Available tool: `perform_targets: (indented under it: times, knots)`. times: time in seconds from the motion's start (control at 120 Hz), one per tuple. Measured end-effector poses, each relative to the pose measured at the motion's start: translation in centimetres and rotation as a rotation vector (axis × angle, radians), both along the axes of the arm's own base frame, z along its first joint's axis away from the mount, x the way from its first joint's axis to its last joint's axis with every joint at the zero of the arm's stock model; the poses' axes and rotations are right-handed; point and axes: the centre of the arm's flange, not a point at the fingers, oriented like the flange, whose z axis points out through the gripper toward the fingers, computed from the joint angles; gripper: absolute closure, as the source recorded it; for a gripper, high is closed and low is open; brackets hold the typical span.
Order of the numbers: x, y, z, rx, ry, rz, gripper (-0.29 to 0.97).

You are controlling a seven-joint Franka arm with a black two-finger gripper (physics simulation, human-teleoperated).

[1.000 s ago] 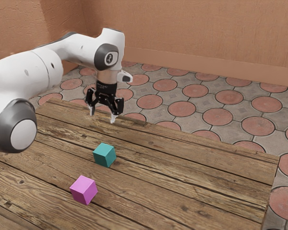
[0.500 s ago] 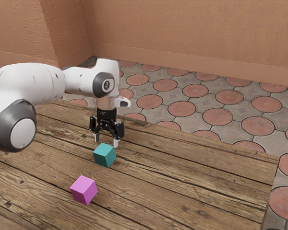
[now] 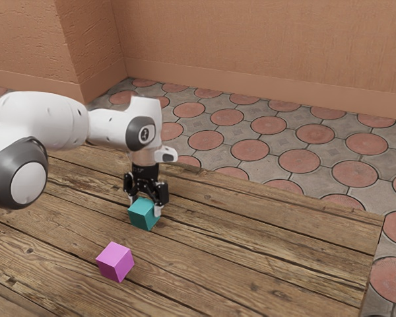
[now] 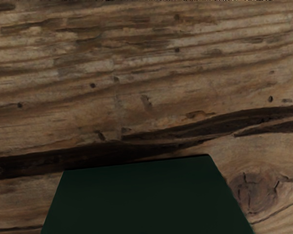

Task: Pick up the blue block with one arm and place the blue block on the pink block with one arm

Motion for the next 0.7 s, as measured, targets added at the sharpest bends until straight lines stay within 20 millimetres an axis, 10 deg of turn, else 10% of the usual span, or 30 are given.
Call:
perform_targets:
  times: [0.7]
  knots:
    - [-0.17,-0.21,-0.16,-0.007,-0.016,-0.045,0.22]
